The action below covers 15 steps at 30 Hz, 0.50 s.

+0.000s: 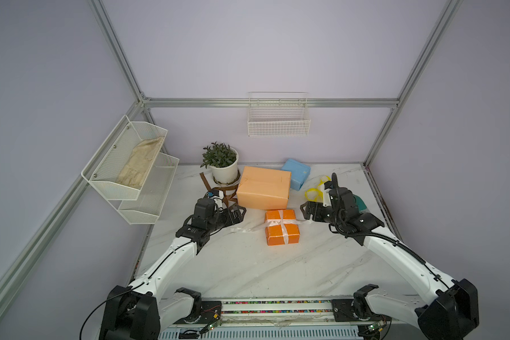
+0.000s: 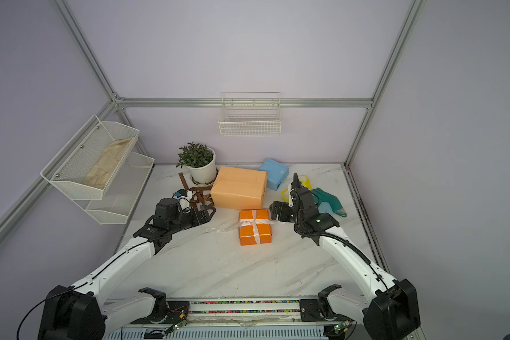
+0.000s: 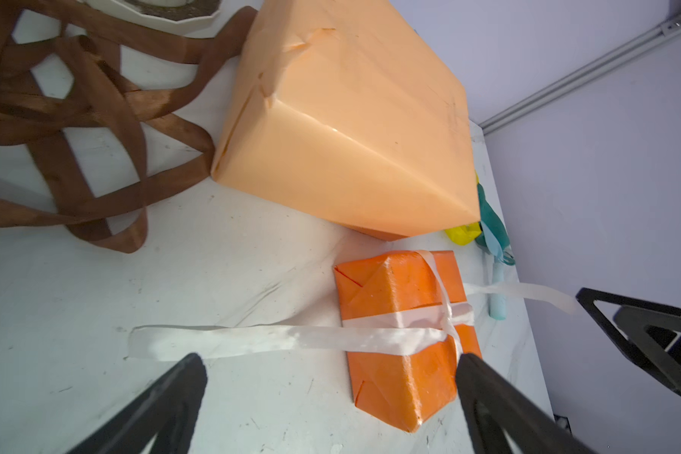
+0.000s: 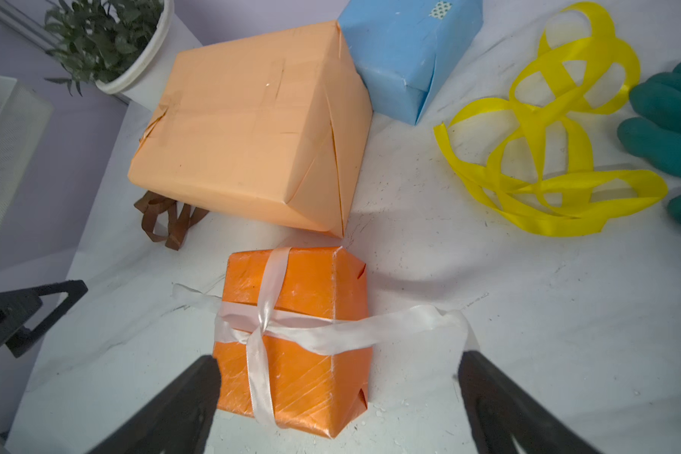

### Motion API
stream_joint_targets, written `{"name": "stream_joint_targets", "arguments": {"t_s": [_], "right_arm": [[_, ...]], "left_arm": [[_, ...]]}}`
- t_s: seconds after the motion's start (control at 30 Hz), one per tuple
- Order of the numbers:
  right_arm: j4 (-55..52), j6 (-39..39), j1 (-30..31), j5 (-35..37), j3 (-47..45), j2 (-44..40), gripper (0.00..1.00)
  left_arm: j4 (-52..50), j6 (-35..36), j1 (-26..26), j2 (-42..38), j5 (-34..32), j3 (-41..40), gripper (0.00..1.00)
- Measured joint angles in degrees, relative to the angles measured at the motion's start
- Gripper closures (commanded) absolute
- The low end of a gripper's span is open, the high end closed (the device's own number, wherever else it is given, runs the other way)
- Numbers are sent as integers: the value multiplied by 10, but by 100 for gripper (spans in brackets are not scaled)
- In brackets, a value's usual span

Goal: Untie the ribbon bows on the gift boxes
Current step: Untie the ribbon from the gift box.

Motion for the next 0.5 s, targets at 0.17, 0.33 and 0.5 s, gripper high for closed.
{"name": "stream_joint_targets", "arguments": {"t_s": [0.17,0.33,0.5], "right_arm": [[-67,-7,35,156,27,35,3],[-98,-7,45,179,27,37,8],[-93,17,51,74,5,19,14]], "left_arm": [[15,23,-52,52,3,22,0],[33,53,-68,171,23,93,0],[73,71,-80,278,70,164,0]]}}
